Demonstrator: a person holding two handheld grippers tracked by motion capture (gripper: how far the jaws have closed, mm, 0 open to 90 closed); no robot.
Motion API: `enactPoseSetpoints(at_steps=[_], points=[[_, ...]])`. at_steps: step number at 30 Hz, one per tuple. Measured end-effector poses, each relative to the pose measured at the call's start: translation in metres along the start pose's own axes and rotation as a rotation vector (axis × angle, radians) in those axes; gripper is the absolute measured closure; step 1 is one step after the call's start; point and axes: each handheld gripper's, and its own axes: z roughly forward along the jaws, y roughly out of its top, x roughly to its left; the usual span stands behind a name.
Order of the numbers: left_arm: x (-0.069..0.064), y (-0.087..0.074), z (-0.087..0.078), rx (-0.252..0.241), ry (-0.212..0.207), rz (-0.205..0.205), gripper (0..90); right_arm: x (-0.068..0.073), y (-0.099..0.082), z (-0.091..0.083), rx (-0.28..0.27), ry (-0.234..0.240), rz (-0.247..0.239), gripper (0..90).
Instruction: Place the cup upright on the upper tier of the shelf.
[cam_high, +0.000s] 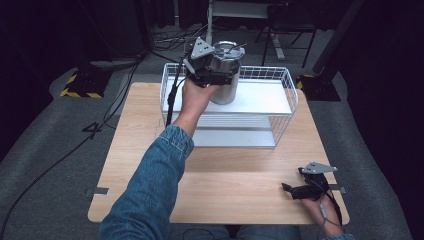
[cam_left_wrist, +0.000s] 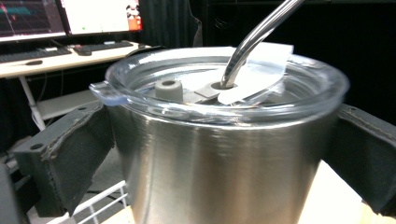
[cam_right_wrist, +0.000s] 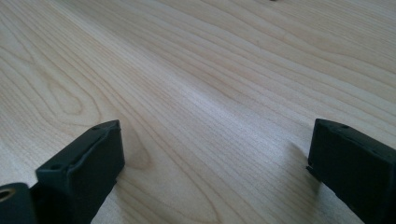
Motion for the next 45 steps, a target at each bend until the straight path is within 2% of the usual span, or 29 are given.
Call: enactPoseSetpoints(at_steps=[5, 6, 7, 8, 9, 12, 13, 14, 15, 16, 17, 24, 25, 36, 41, 45], points=[[-0.002, 0.003, -0.016, -0.004, -0.007, 0.027, 0.0, 0.0, 0.0, 0.0, 0.001, 0.001, -0.001, 3.6], [-0.003, 0.005, -0.024, -0.006, -0.011, 0.036, 0.0, 0.0, 0.0, 0.0, 0.001, 0.001, -0.001, 3.6], [-0.003, 0.005, -0.024, -0.006, -0.011, 0.036, 0.0, 0.0, 0.0, 0.0, 0.001, 0.001, -0.001, 3.6], [-0.004, 0.006, -0.034, -0.018, -0.014, 0.04, 0.0, 0.0, 0.0, 0.0, 0.001, 0.001, -0.001, 3.6], [-0.004, 0.006, -0.034, -0.018, -0.014, 0.04, 0.0, 0.0, 0.0, 0.0, 0.001, 0.001, -0.001, 3.6], [-0.006, 0.007, -0.054, -0.035, -0.023, 0.03, 0.0, 0.0, 0.0, 0.0, 0.002, 0.002, -0.001, 3.5], [-0.006, 0.007, -0.054, -0.035, -0.023, 0.03, 0.0, 0.0, 0.0, 0.0, 0.002, 0.002, -0.001, 3.5], [-0.007, 0.008, -0.062, -0.036, -0.026, 0.031, 0.0, 0.0, 0.0, 0.0, 0.002, 0.002, -0.001, 3.5], [-0.007, 0.008, -0.062, -0.036, -0.026, 0.031, 0.0, 0.0, 0.0, 0.0, 0.002, 0.002, -0.001, 3.5], [-0.009, 0.008, -0.071, -0.035, -0.036, 0.027, 0.0, 0.0, 0.0, 0.0, 0.002, 0.002, -0.002, 3.5], [-0.009, 0.008, -0.071, -0.035, -0.036, 0.027, 0.0, 0.0, 0.0, 0.0, 0.002, 0.002, -0.002, 3.5], [-0.016, 0.006, -0.104, -0.03, -0.047, 0.016, 0.0, 0.0, 0.0, 0.0, 0.002, 0.002, -0.002, 3.5], [-0.016, 0.006, -0.104, -0.03, -0.047, 0.016, 0.0, 0.0, 0.0, 0.0, 0.002, 0.002, -0.002, 3.5], [-0.026, -0.006, -0.152, -0.026, -0.063, 0.019, 0.0, 0.0, 0.0, 0.0, 0.006, 0.005, -0.008, 2.1], [-0.027, -0.013, -0.164, -0.01, -0.075, 0.018, 0.0, 0.0, 0.0, 0.001, 0.006, 0.006, -0.008, 1.9], [-0.026, -0.021, -0.173, -0.003, -0.082, -0.002, 0.0, 0.001, 0.0, 0.001, 0.005, 0.008, -0.01, 1.8]])
